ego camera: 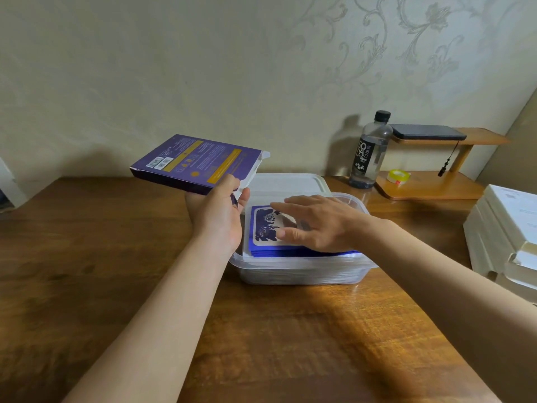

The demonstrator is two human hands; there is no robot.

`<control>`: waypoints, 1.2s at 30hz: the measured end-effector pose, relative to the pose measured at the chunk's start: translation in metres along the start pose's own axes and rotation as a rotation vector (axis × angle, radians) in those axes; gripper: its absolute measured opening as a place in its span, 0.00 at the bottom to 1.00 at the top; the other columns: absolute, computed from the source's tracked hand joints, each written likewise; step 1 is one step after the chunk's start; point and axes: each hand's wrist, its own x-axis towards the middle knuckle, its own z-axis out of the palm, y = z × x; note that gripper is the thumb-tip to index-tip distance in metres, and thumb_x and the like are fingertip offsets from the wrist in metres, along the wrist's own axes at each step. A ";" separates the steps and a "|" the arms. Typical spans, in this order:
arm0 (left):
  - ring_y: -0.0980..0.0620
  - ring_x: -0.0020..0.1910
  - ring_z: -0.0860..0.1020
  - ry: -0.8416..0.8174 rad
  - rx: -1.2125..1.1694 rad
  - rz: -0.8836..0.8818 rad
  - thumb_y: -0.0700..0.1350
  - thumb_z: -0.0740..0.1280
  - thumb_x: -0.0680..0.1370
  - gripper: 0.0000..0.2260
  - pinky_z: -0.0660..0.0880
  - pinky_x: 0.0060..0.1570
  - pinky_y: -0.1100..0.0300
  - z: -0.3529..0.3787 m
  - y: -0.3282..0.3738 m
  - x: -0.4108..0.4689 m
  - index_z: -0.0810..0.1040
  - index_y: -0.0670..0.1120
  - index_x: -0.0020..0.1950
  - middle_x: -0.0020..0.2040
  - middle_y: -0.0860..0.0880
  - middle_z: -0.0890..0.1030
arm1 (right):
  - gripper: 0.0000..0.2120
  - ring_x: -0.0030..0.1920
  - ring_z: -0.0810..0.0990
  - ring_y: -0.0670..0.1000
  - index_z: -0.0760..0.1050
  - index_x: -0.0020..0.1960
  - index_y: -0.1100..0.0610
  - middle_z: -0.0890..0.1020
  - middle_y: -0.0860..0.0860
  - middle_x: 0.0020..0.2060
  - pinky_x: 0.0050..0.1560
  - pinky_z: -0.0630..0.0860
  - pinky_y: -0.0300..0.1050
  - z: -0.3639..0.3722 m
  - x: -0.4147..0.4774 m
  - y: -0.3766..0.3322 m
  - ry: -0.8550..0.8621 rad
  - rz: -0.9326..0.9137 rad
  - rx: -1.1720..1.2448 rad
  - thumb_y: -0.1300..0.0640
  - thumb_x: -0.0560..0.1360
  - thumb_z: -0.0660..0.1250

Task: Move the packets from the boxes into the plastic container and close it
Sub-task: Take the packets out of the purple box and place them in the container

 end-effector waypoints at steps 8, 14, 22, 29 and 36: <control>0.48 0.58 0.80 0.008 0.016 0.008 0.34 0.71 0.76 0.22 0.82 0.45 0.58 -0.001 0.000 0.001 0.70 0.41 0.69 0.61 0.45 0.79 | 0.35 0.75 0.63 0.55 0.51 0.81 0.40 0.63 0.46 0.78 0.70 0.61 0.57 0.008 -0.001 0.002 -0.004 -0.031 -0.021 0.28 0.77 0.49; 0.48 0.58 0.79 0.012 0.035 0.015 0.35 0.72 0.76 0.23 0.82 0.45 0.59 -0.002 -0.002 0.002 0.70 0.41 0.69 0.62 0.45 0.78 | 0.37 0.74 0.64 0.54 0.50 0.81 0.40 0.63 0.45 0.77 0.71 0.62 0.57 0.013 0.003 0.005 -0.004 -0.042 -0.024 0.26 0.76 0.48; 0.47 0.57 0.78 -0.013 -0.058 -0.093 0.33 0.72 0.75 0.23 0.81 0.40 0.58 0.002 0.005 0.004 0.72 0.37 0.69 0.58 0.44 0.79 | 0.34 0.75 0.65 0.53 0.60 0.79 0.43 0.68 0.48 0.76 0.72 0.60 0.56 0.012 -0.002 0.004 0.133 -0.040 0.049 0.29 0.78 0.50; 0.39 0.53 0.79 -0.228 -0.093 -0.250 0.35 0.70 0.77 0.05 0.81 0.38 0.57 0.012 0.017 -0.007 0.79 0.40 0.52 0.57 0.40 0.79 | 0.19 0.60 0.79 0.49 0.76 0.67 0.54 0.81 0.51 0.61 0.64 0.75 0.50 -0.030 -0.029 0.020 0.560 0.144 0.645 0.44 0.82 0.61; 0.48 0.40 0.84 -0.458 0.065 -0.374 0.43 0.68 0.79 0.08 0.78 0.29 0.62 0.046 0.010 -0.072 0.84 0.47 0.41 0.47 0.45 0.84 | 0.18 0.53 0.83 0.60 0.79 0.56 0.57 0.84 0.58 0.52 0.56 0.80 0.55 -0.074 -0.084 0.048 0.673 0.346 1.107 0.44 0.82 0.61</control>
